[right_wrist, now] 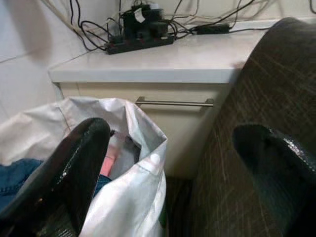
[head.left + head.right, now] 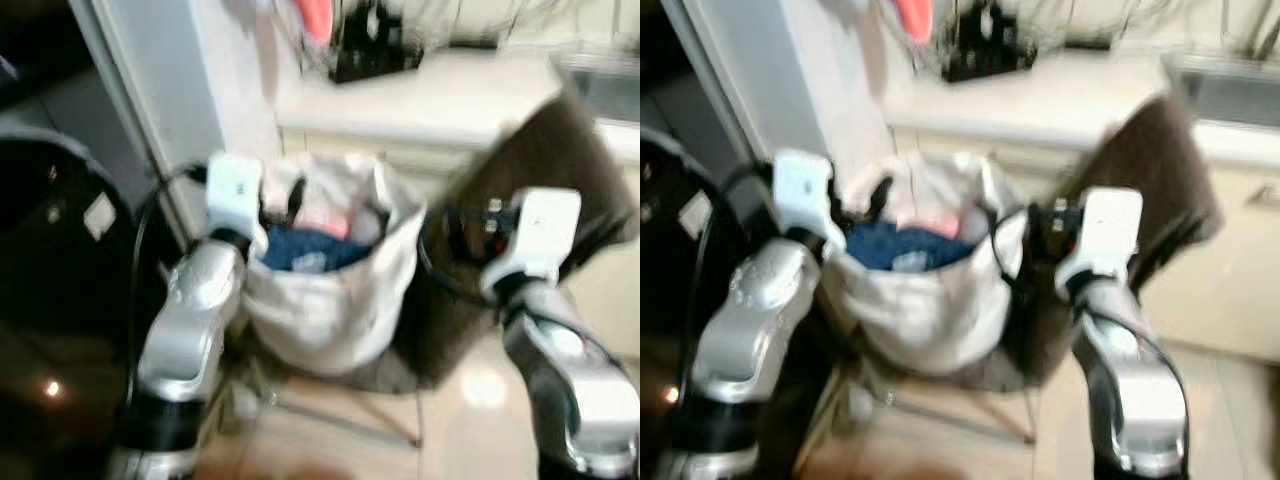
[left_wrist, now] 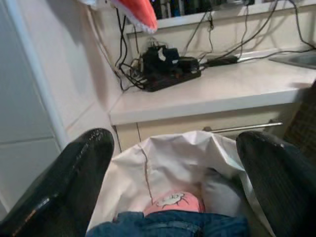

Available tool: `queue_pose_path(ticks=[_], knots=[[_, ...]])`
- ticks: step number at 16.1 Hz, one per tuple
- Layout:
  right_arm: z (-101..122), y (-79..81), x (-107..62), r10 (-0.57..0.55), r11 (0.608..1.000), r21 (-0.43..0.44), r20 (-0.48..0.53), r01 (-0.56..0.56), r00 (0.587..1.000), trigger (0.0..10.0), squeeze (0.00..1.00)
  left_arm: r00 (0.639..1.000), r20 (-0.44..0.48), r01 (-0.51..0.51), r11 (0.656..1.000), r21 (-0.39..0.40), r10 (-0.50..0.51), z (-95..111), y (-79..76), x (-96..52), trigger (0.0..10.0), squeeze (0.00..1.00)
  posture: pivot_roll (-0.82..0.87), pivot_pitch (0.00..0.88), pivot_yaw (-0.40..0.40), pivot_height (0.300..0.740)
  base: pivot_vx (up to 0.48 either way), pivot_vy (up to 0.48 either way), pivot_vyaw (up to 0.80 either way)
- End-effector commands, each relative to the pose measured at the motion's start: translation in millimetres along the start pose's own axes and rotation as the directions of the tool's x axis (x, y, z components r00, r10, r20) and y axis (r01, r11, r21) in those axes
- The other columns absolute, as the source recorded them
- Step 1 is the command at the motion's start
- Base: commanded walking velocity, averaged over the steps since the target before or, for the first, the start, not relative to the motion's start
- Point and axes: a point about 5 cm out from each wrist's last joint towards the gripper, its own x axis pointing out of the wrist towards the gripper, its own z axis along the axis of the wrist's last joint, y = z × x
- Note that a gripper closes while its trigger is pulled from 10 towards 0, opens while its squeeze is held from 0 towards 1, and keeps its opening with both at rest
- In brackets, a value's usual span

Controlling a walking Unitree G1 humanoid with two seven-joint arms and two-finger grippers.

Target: Clothes washing

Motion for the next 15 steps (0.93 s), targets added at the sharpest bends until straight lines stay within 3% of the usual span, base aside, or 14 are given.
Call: queue_pose_path(ticks=[1,3,5,7,12,15], knots=[[4,3.5,1.1,0.017,1.0,0.007,0.009,-0.017,1.0,10.0,0.0,1.0,-0.001,-0.017,0.998,0.053,0.017,1,5.4,0.1,10.0,0.0,-0.08,0.0,0.039,0.74,0.0,0.0,0.0],[4,5.6,0.9,0.038,0.999,-0.003,0.011,-0.038,0.999,10.0,0.0,0.999,-0.006,-0.035,0.996,0.084,0.035,0,6.2,0.9,10.0,0.0,-0.08,0.0,0.042,0.74,0.0,-0.48,0.0],[1,7.3,0.7,0.049,0.998,-0.042,-0.001,-0.049,0.999,10.0,0.0,0.999,-0.011,-0.051,0.998,0.027,0.051,-3,7.0,0.5,10.0,0.0,-0.08,0.0,0.042,0.74,0.0,0.0,0.0],[-5,3.3,1.4,0.019,0.993,-0.117,-0.024,-0.022,1.0,10.0,0.0,0.999,-0.011,-0.048,0.998,0.037,0.049,-3,5.1,-1.0,10.0,0.0,-0.07,0.0,0.034,0.74,0.0,0.0,0.0],[-8,2.0,3.0,0.066,0.983,-0.171,-0.037,-0.071,0.997,10.0,0.0,1.0,0.006,-0.028,1.0,0.007,0.028,-4,2.0,-6.8,10.0,0.0,-0.08,0.0,0.031,0.74,0.0,0.0,0.0],[-13,2.1,-0.3,0.088,0.978,-0.184,-0.047,-0.095,0.995,10.0,0.0,0.998,-0.013,-0.064,0.998,0.006,0.064,-11,5.0,-12.9,10.0,0.0,-0.08,0.0,0.034,0.74,0.081,0.0,0.76]])
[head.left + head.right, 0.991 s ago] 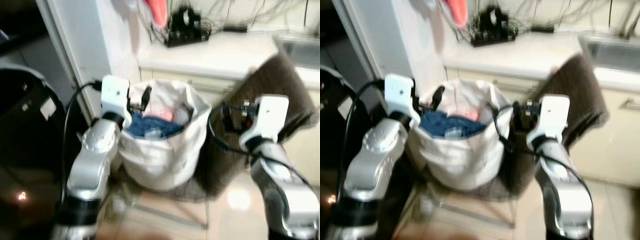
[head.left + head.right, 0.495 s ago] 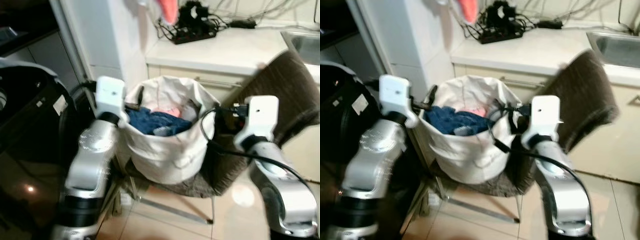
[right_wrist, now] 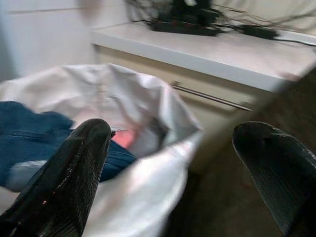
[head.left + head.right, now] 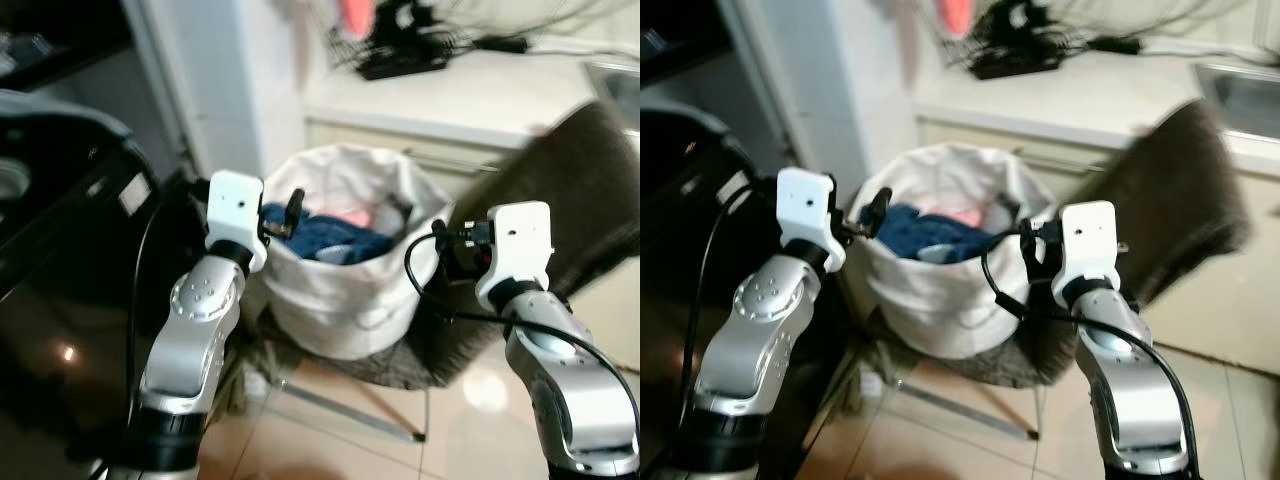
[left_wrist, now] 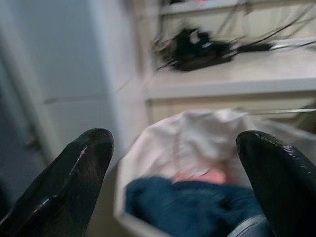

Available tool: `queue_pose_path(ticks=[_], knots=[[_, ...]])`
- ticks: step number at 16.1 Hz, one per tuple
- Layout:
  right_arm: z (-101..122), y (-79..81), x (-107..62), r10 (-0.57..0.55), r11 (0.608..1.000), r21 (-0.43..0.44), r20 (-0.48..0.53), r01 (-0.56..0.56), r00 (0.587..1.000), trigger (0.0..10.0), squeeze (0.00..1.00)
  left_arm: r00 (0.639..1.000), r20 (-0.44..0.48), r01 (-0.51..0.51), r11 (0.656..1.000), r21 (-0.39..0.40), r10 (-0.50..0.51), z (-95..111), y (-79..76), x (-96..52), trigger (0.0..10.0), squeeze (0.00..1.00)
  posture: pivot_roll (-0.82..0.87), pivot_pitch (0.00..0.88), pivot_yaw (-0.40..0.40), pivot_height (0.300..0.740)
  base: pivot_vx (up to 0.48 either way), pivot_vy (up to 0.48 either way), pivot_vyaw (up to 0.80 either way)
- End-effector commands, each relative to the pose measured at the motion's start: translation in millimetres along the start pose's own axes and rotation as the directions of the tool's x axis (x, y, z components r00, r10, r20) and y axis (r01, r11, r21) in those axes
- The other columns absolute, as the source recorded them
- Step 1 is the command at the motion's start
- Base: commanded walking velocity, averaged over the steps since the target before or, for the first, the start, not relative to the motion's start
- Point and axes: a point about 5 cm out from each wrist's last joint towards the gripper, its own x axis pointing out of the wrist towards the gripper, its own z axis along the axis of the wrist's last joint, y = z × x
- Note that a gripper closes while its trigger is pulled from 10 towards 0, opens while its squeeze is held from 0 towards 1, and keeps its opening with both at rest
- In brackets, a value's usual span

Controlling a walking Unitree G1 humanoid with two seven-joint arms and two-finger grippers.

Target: Clothes washing

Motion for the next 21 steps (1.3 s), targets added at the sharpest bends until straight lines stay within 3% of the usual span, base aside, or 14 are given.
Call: queue_pose_path(ticks=[1,9,12,21], knots=[[0,4.5,-0.5,0.038,0.999,0.004,0.009,-0.038,0.999,10.0,0.0,0.999,0.026,-0.036,0.999,0.015,0.035,4,5.7,-3.9,10.0,0.0,-0.08,0.0,0.034,0.74,0.244,0.0,0.8],[-1,13.3,-2.3,0.106,0.994,-0.008,0.026,-0.106,0.994,10.0,0.0,0.998,0.047,-0.038,0.999,0.02,0.037,8,5.8,-11.0,10.0,0.0,-0.07,0.0,0.032,0.74,0.242,0.0,0.8],[-3,13.3,-5.5,0.089,0.995,0.036,0.025,-0.09,0.996,10.0,0.0,0.998,0.049,-0.031,0.999,0.022,0.03,9,5.7,-10.8,10.0,0.0,-0.07,0.0,0.041,0.74,0.244,0.0,0.0],[-5,16.1,-6.6,0.1,0.994,0.034,0.01,-0.101,0.995,10.0,0.0,0.999,0.04,-0.033,0.999,0.007,0.032,7,6.9,-8.2,10.0,0.0,-0.08,0.0,0.049,0.74,0.241,0.0,0.0]])
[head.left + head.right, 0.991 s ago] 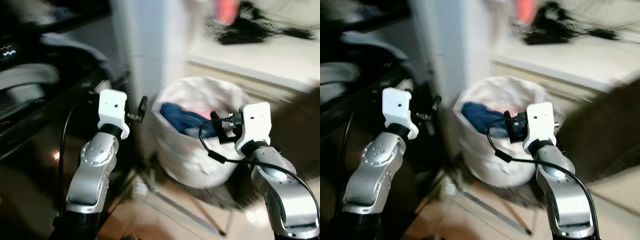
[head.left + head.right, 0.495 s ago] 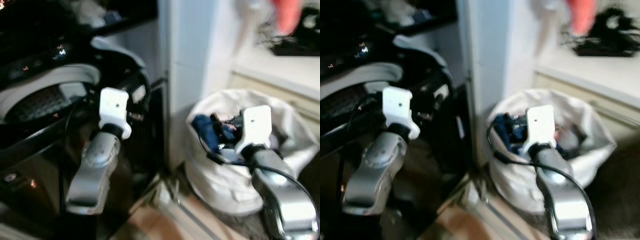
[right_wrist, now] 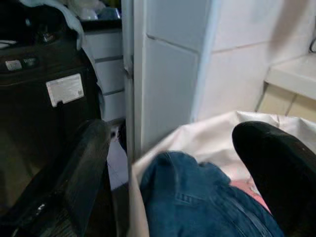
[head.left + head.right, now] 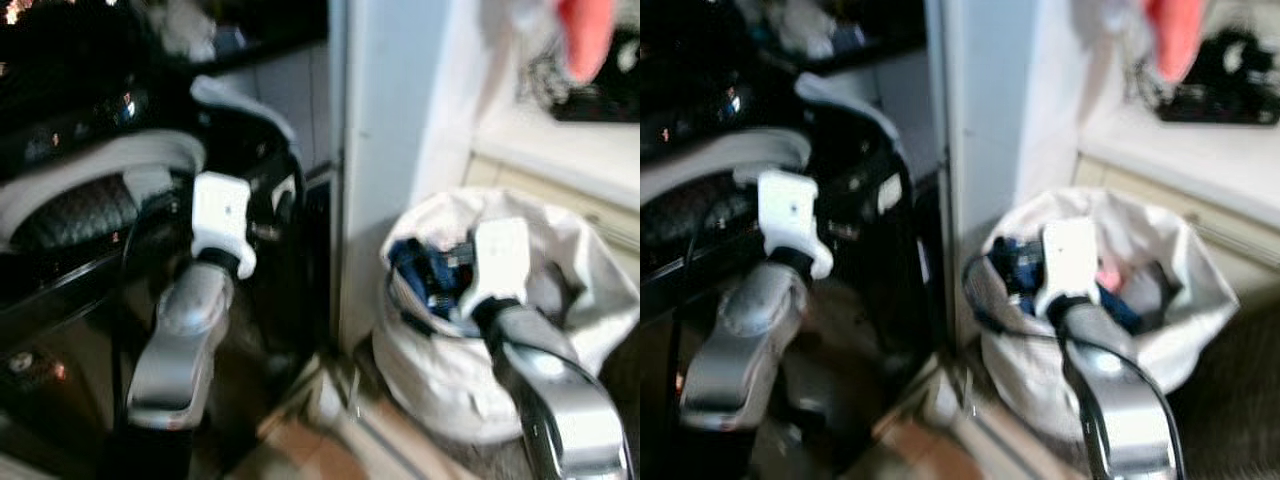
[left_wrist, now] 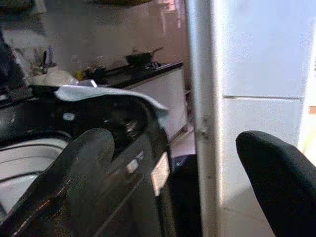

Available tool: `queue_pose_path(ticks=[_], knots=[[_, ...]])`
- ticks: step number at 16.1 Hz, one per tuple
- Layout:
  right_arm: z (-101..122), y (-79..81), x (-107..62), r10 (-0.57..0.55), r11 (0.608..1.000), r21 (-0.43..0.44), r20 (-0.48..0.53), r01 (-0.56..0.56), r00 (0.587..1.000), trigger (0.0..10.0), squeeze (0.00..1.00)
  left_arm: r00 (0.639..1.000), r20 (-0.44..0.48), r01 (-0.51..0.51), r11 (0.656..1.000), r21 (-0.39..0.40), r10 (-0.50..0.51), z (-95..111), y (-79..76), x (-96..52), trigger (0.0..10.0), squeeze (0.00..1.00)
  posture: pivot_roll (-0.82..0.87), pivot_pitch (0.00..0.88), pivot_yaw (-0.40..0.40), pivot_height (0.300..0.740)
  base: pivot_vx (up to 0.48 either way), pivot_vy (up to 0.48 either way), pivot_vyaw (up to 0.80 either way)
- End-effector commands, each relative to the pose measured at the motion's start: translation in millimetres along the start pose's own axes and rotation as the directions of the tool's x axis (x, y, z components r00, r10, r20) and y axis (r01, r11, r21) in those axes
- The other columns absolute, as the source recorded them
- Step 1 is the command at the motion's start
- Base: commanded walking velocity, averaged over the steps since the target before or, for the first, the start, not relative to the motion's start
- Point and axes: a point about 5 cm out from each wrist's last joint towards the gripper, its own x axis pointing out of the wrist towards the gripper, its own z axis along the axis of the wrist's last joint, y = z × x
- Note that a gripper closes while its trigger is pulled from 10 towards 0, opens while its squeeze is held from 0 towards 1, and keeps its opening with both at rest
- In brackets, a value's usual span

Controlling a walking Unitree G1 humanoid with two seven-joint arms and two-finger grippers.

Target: Clothes washing

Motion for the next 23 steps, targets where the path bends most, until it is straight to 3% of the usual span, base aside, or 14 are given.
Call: queue_pose_path(ticks=[1,23], knots=[[4.1,-4.2,0.0,-0.021,1.0,-0.01,0.009,0.021,1.0,10.0,0.0,1.0,0.004,0.002,1.0,-0.01,-0.002,1.3,-0.9,1.7,10.0,0.0,-0.08,0.0,0.047,0.74,0.24,0.0,0.0],[7.3,-9.6,4.7,-0.047,0.999,0.0,0.004,0.047,0.999,10.0,0.0,1.0,-0.001,0.013,0.999,-0.052,-0.013,0.5,-2.0,5.2,10.0,0.0,-0.07,0.0,0.043,0.74,0.313,0.0,0.0]])
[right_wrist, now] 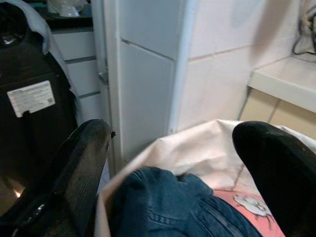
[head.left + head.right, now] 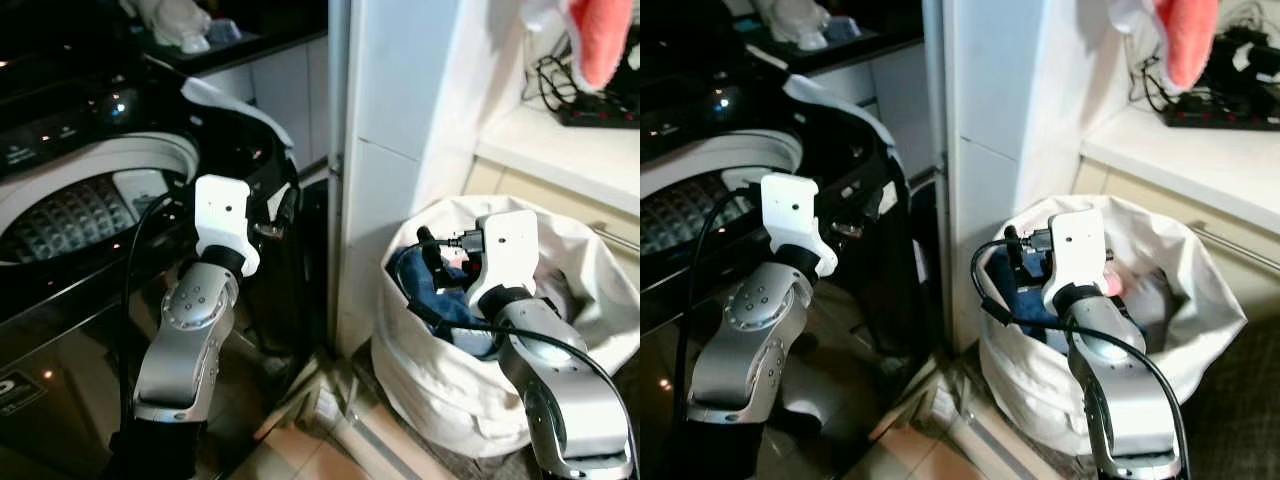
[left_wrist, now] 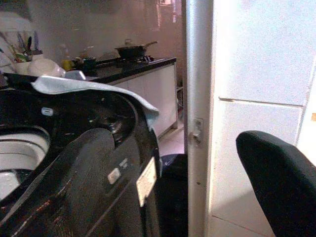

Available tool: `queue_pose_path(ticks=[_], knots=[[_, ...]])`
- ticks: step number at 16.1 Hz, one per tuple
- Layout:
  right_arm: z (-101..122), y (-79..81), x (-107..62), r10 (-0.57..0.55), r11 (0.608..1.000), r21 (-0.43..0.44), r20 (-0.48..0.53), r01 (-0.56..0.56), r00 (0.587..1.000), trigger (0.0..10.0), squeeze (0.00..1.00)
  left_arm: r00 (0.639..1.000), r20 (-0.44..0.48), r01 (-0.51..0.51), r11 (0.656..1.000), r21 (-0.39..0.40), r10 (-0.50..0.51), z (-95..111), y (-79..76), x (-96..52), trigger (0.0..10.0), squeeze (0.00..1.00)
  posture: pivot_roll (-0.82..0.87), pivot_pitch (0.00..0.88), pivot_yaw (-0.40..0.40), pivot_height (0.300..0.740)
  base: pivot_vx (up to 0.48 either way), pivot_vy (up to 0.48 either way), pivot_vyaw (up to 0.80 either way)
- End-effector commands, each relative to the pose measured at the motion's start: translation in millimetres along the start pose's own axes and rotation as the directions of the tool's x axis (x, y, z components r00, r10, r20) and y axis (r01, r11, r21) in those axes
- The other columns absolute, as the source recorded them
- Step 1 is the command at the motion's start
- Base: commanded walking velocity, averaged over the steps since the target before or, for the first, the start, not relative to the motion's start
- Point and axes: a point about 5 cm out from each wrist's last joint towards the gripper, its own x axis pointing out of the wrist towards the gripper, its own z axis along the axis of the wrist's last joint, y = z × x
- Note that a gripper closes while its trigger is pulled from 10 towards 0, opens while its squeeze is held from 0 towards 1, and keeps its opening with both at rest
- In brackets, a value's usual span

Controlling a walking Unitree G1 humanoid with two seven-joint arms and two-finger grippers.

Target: Clothes washing

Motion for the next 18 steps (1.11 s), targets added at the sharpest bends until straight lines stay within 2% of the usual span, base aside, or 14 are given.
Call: queue_pose_path(ticks=[1,14,18], knots=[[3,0.6,1.7,0.002,1.0,0.006,0.001,-0.002,1.0,10.0,0.0,1.0,0.002,-0.001,1.0,0.005,0.001,2,1.9,2.0,10.0,0.0,-0.07,0.0,0.043,0.74,0.334,0.0,0.0],[2,3.2,1.2,0.003,1.0,0.012,0.002,-0.003,1.0,10.0,0.0,1.0,-0.001,0.008,1.0,0.006,-0.008,1,2.2,2.0,10.0,0.0,-0.07,0.0,0.048,0.74,0.307,0.0,0.0],[0,2.2,1.3,0.019,1.0,0.015,-0.027,-0.018,0.999,10.0,0.0,0.999,-0.052,0.003,1.0,0.009,-0.002,-8,2.6,1.0,10.0,0.0,-0.08,0.0,0.048,0.74,0.0,0.0,0.0]])
